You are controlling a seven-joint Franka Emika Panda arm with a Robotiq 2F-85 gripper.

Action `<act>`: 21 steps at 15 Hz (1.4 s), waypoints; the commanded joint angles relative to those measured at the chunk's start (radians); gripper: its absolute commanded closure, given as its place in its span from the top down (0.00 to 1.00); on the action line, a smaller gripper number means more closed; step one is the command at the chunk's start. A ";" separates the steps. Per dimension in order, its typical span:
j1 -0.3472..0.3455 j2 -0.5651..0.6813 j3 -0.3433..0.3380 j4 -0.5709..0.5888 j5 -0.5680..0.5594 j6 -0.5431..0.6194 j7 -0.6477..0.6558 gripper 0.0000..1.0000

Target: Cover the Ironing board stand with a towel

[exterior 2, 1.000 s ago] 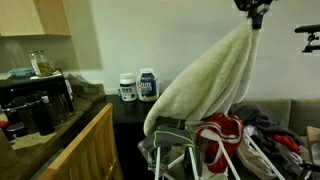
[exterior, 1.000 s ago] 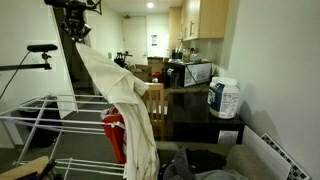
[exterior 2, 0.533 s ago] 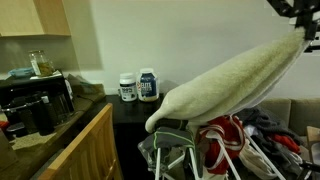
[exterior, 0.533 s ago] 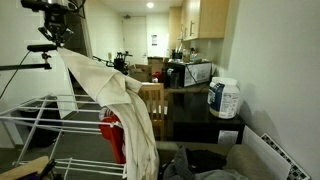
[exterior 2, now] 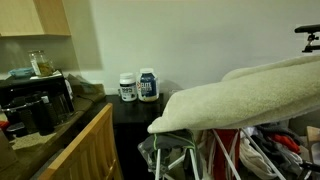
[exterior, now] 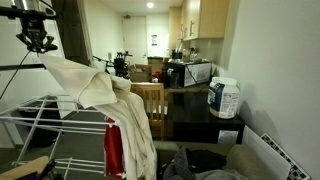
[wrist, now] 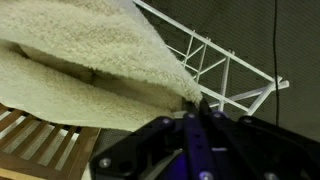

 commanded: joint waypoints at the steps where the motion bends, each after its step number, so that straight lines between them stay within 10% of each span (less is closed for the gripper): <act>1: 0.012 0.000 0.058 0.026 0.015 0.076 0.141 0.01; 11: -0.097 0.151 0.191 0.071 -0.194 0.378 0.650 0.01; 21: -0.082 0.270 0.271 0.172 -0.295 0.265 0.854 0.01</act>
